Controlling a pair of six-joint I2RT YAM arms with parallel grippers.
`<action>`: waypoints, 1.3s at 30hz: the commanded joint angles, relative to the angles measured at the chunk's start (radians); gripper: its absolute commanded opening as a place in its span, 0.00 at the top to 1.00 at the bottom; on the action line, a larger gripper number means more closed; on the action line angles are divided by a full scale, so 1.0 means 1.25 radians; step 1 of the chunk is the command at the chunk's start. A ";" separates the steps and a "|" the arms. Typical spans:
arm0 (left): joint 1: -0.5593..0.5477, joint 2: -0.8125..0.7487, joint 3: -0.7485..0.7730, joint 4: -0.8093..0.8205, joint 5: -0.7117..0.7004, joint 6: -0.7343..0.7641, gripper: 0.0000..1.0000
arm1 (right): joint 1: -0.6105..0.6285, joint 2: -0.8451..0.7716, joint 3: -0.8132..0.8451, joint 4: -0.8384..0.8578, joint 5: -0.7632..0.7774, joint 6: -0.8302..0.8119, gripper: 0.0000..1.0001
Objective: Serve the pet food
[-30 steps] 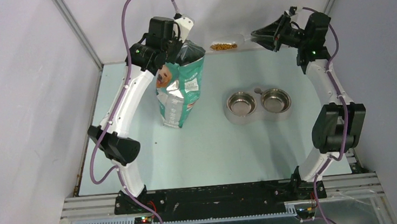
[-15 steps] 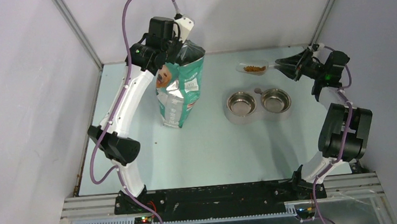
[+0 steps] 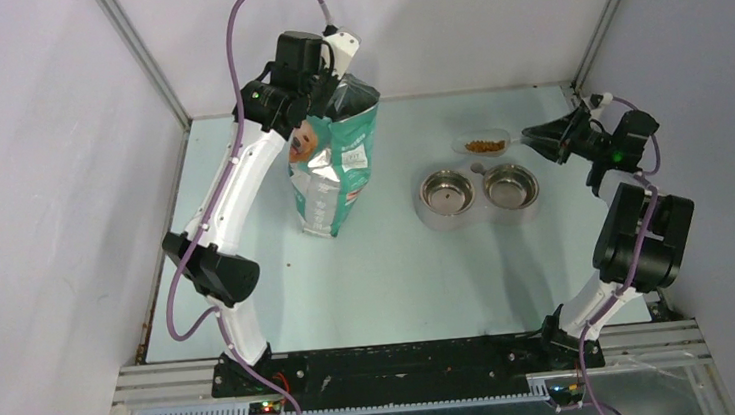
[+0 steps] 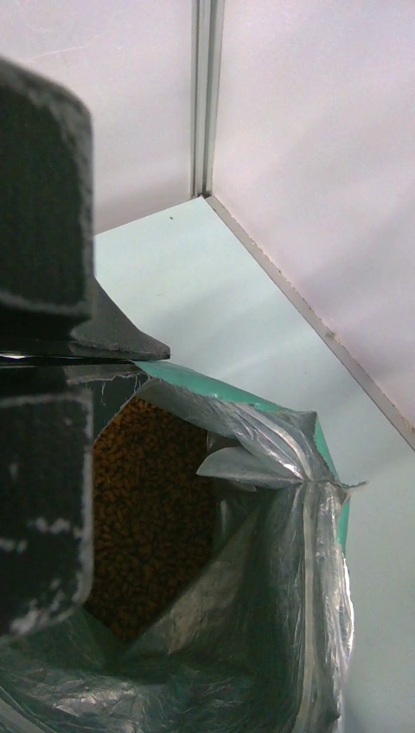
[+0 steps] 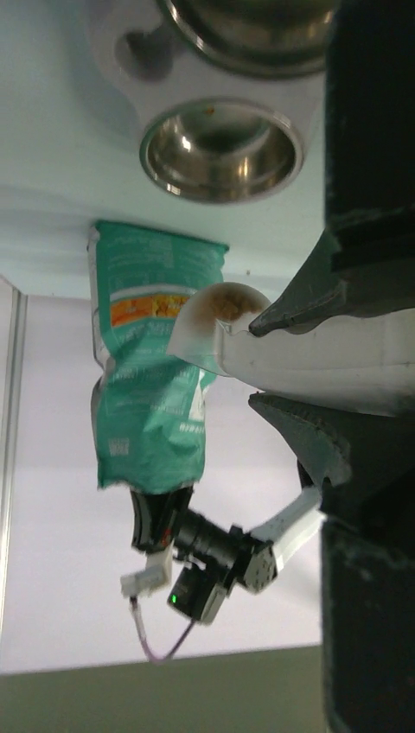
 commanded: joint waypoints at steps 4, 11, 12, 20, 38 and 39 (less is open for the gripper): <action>0.008 -0.045 0.001 0.122 -0.007 0.006 1.00 | -0.005 -0.030 0.092 -0.593 0.029 -0.610 1.00; 0.010 -0.065 -0.029 0.132 -0.002 -0.016 1.00 | 0.002 -0.049 0.123 -0.806 0.142 -0.836 1.00; 0.010 -0.071 -0.036 0.135 -0.002 -0.016 1.00 | 0.009 -0.052 0.142 -0.855 0.159 -0.863 1.00; 0.010 -0.113 -0.079 0.155 -0.002 -0.041 1.00 | 0.157 -0.131 0.211 -0.965 0.392 -1.036 1.00; 0.021 -0.063 0.020 0.043 0.054 -0.116 0.71 | 0.480 -0.264 0.335 -1.099 0.801 -1.321 1.00; 0.022 -0.060 0.027 0.039 0.056 -0.122 0.49 | 0.476 -0.264 0.340 -1.104 0.780 -1.302 1.00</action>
